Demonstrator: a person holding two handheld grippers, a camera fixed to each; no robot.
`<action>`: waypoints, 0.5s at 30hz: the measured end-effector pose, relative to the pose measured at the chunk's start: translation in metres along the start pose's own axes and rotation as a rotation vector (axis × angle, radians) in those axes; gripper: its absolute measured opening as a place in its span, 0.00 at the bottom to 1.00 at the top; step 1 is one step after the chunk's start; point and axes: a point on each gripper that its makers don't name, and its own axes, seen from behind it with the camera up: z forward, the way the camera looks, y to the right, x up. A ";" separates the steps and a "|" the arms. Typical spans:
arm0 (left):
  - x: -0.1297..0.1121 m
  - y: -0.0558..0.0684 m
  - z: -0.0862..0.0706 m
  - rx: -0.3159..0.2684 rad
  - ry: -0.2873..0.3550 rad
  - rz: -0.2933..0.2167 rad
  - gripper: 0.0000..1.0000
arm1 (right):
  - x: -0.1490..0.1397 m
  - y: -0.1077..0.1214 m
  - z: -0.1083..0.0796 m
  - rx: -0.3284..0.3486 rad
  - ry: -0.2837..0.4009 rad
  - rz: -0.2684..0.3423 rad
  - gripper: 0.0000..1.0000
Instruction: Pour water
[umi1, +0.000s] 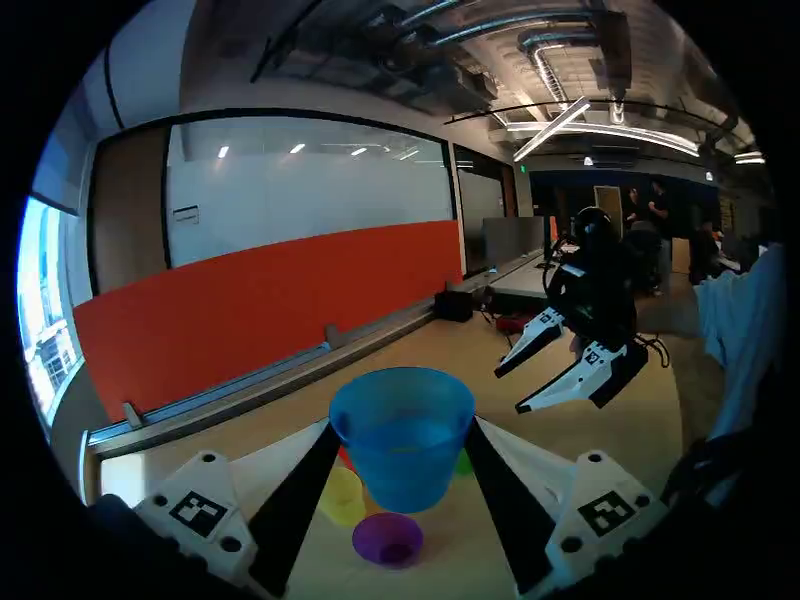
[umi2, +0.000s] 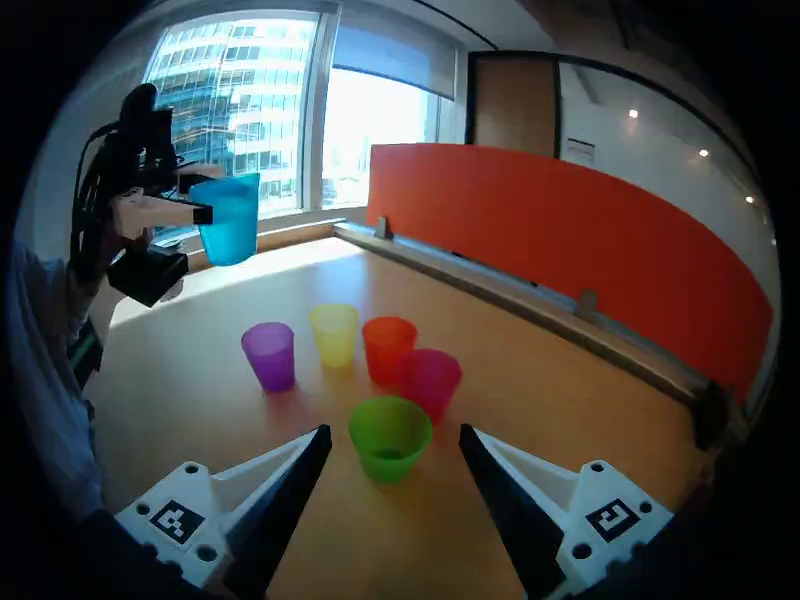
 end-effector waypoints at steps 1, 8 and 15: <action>0.000 -0.001 -0.001 0.002 0.002 -0.001 0.85 | -0.003 0.000 0.002 0.000 -0.005 0.000 1.00; -0.001 -0.007 -0.007 0.017 0.005 -0.004 0.86 | -0.022 0.001 0.019 0.008 -0.051 0.000 1.00; -0.001 -0.013 -0.013 0.030 0.010 -0.017 0.86 | -0.036 -0.004 0.035 0.027 -0.089 -0.004 1.00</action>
